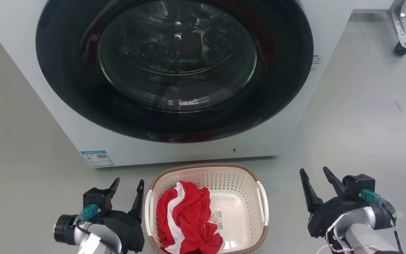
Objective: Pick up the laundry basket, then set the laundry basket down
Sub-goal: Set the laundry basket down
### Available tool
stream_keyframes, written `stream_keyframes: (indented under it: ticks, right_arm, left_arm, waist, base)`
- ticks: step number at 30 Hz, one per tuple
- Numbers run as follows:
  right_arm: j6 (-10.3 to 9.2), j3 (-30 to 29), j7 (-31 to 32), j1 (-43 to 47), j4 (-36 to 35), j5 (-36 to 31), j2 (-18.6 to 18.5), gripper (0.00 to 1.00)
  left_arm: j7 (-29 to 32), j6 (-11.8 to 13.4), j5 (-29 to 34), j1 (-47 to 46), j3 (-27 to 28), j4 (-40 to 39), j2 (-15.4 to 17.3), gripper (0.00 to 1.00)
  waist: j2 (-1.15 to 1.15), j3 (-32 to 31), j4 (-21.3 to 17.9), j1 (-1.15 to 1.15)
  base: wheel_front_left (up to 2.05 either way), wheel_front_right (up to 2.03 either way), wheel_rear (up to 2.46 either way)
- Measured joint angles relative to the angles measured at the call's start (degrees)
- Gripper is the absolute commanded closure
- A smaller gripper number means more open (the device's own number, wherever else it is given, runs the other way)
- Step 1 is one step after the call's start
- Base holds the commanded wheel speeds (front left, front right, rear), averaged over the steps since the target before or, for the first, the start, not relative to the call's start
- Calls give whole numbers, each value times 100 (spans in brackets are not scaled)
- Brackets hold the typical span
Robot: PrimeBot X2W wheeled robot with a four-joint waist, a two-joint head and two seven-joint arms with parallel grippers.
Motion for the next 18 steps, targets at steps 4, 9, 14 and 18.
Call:
stream_keyframes:
  ticks: [4,9,14,18]
  right_arm:
    - [-168,-81,1,230,-420,-99,-70,0]
    - [-403,-300,0,740,-1161,-325,-282,0]
    - [-510,-413,0,1269,-1818,-502,-400,0]
    - [-579,-584,0,1657,-2356,-637,-485,0]
  left_arm:
    - [0,135,110,272,56,-499,89,0]
    - [-1,311,349,737,99,-1285,179,0]
    - [-1,420,466,1229,205,-1973,346,0]
    - [-1,499,603,1586,290,-2470,416,0]
  waist:
    - [0,-152,16,0]
    - [0,-387,36,0]
    - [0,-604,57,0]
    - [0,-753,64,0]
  base:
    - [0,0,0]
    - [0,0,0]
    - [0,0,0]
    - [0,0,0]
